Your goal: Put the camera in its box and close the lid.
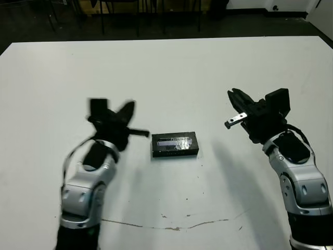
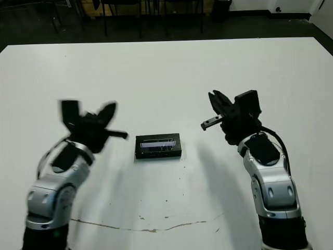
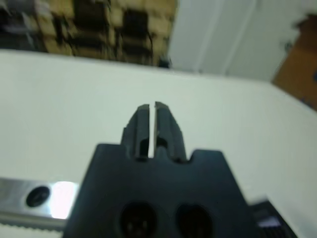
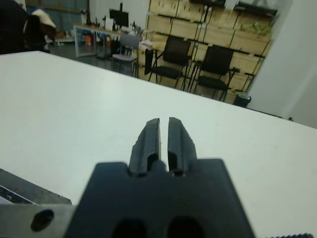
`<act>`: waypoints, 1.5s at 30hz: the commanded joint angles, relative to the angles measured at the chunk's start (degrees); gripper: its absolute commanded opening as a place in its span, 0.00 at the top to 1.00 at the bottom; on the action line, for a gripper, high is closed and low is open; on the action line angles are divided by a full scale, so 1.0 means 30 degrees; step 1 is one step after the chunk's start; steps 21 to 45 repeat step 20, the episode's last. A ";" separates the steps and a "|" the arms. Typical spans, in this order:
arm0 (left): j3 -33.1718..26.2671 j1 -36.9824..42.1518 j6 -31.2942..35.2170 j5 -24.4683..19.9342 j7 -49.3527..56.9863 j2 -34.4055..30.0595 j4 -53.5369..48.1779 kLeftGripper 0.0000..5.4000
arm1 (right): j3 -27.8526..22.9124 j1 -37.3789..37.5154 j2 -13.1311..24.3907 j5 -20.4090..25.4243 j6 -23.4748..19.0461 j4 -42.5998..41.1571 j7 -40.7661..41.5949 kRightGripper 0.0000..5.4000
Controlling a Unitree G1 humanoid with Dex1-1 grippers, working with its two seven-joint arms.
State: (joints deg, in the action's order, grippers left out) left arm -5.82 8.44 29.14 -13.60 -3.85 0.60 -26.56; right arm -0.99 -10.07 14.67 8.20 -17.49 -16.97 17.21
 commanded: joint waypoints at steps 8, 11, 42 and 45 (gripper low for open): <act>-0.1575 0.0089 -0.6588 0.2278 0.0121 -0.2170 0.2918 1.00 | 0.0838 -0.0227 -0.0167 -0.2872 0.3147 0.1468 -0.1453 1.00; -0.1116 -0.0430 -0.8603 0.3324 0.0098 -0.2232 0.4307 1.00 | 0.0712 -0.0603 -0.0800 -0.2911 0.3869 0.1884 -0.2027 1.00; -0.0781 -0.0815 -0.8704 0.2898 0.0550 -0.1241 0.4116 1.00 | 0.0416 -0.1566 -0.2347 -0.1957 0.4016 0.2975 -0.2622 1.00; -0.0781 -0.0815 -0.8704 0.2898 0.0550 -0.1241 0.4116 1.00 | 0.0416 -0.1566 -0.2347 -0.1957 0.4016 0.2975 -0.2622 1.00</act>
